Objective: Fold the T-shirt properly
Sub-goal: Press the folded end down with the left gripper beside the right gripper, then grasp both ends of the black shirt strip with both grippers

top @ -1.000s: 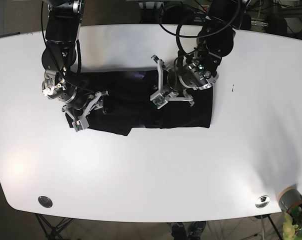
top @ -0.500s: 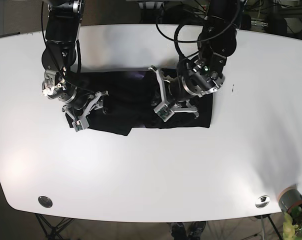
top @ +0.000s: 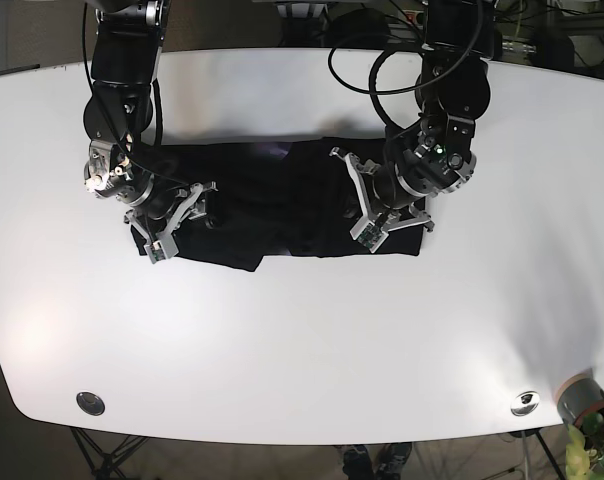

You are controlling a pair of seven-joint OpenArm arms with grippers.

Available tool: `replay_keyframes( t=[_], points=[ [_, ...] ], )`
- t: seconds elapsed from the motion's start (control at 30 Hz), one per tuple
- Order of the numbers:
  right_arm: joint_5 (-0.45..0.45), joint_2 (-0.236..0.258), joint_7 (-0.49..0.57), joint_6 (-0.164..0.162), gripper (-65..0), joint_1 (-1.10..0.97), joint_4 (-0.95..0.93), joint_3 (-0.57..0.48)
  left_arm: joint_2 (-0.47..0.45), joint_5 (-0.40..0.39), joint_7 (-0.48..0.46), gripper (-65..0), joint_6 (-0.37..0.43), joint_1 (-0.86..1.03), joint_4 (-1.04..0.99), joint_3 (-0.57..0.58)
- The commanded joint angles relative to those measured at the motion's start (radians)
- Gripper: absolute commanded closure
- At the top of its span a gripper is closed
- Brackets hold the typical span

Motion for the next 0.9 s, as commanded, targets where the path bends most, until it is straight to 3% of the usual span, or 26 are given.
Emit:
replay_keyframes(
  t=[0.0,0.4,0.7,0.87],
  points=[
    [0.011,0.006,0.007,0.003,-39.3,0.017,0.019,0.001,0.002,-0.011,-0.024,-2.4,-0.001,-0.019,-0.018,0.019],
    [0.011,0.006,0.007,0.003,-39.3,0.017,0.019,0.001,0.022,-0.013,-0.151,-2.4,0.006,-0.075,-0.128,0.214],
    [0.011,0.006,0.007,0.003,-39.3,0.017,0.019,0.001,0.098,-0.011,-0.157,-2.4,0.003,-0.188,-0.296,0.214],
    [0.011,0.006,0.007,0.003,-39.3,0.017,0.019,0.004,0.099,-0.014,-0.154,-2.4,0.003,-0.211,-0.228,0.212]
  ],
)
